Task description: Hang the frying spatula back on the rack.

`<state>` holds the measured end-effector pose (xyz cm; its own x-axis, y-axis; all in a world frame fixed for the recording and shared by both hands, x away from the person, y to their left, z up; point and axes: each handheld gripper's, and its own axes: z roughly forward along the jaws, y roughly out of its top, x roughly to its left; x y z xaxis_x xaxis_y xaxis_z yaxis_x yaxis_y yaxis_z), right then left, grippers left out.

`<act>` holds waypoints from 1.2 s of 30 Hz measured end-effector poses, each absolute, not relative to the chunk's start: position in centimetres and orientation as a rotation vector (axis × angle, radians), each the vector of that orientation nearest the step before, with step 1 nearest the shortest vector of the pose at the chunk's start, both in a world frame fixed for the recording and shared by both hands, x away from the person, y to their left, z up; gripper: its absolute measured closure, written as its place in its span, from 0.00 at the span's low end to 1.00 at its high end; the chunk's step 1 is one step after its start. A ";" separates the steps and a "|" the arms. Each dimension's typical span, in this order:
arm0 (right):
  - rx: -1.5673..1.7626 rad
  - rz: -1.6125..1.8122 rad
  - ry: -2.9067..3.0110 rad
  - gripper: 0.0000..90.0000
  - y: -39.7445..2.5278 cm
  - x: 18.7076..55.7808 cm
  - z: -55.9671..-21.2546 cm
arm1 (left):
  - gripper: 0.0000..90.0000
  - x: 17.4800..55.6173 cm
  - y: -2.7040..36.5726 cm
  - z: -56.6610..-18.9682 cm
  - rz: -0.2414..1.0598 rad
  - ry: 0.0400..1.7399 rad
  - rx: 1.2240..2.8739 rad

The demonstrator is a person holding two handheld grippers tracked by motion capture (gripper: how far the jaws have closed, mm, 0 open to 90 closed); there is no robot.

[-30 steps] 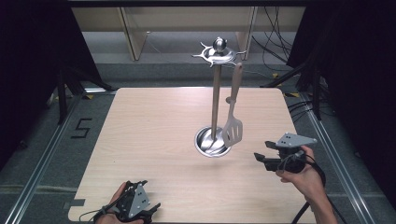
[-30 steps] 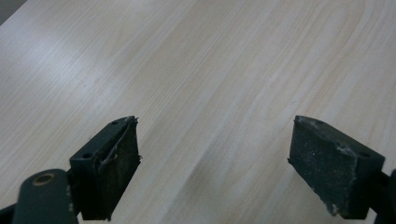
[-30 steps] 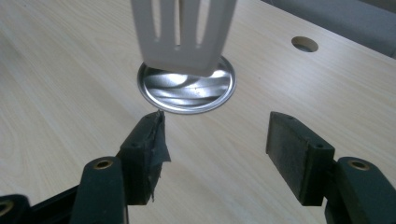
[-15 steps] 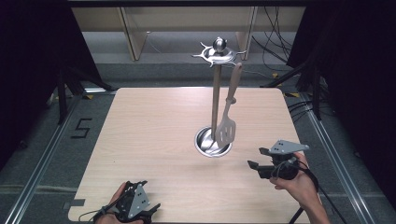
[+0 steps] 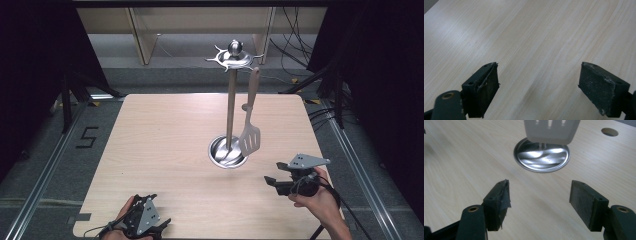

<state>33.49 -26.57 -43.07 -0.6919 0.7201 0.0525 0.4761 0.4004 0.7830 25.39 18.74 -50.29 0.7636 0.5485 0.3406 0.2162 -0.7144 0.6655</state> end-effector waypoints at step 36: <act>1.024 1.173 2.353 0.33 -26.3 32.0 -45.5 | 0.17 25.1 18.9 -50.3 0.706 0.575 2.340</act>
